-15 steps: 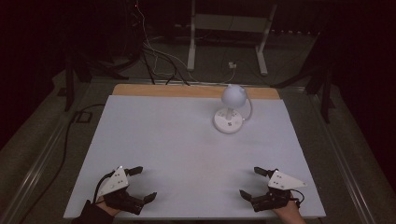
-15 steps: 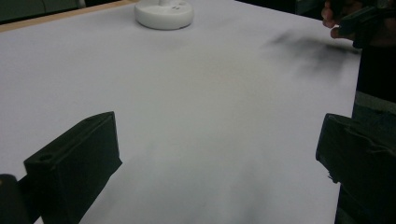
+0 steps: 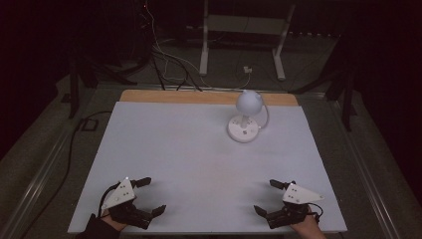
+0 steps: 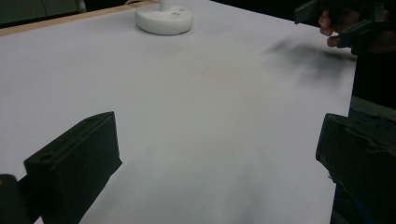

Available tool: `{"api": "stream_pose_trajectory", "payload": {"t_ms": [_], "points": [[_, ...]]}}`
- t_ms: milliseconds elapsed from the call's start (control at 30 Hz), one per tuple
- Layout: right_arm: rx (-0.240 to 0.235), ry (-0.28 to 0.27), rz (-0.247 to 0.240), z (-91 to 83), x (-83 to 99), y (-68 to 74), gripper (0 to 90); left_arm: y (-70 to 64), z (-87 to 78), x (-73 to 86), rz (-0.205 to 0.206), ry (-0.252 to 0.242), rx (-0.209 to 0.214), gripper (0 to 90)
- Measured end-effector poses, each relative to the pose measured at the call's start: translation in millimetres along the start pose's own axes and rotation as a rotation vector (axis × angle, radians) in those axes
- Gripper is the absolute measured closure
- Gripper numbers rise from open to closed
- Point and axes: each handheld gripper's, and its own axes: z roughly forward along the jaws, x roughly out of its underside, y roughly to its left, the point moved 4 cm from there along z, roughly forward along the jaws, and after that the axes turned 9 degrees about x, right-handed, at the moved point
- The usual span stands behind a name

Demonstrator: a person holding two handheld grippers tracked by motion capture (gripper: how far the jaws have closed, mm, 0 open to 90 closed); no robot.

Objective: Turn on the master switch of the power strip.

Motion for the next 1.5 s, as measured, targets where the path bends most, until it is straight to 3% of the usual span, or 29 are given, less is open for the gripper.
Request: {"api": "stream_pose_trajectory", "payload": {"t_ms": [367,533,867,1133,1500], "points": [[-0.007,0.025,0.011,0.9,-3.3,5.7,0.0,0.6,0.3,1.2,-0.013,0.000,0.004,0.1],[-0.012,0.016,-0.007,-1.5,-10.7,12.2,0.0,0.7,1.1,1.8,-0.014,0.006,0.006,0.2],[-0.090,0.045,-0.014,-1.6,-26.6,23.8,0.0,0.3,0.1,0.7,-0.015,-0.006,0.002,0.2],[-0.117,0.018,0.001,-7.2,-47.8,18.3,0.0,0.1,-0.2,0.3,-0.017,-0.010,0.004,0.2],[-0.116,-0.032,0.002,-12.3,-75.3,3.3,0.0,0.1,-0.5,0.0,-0.021,-0.015,0.005,0.2]]}}
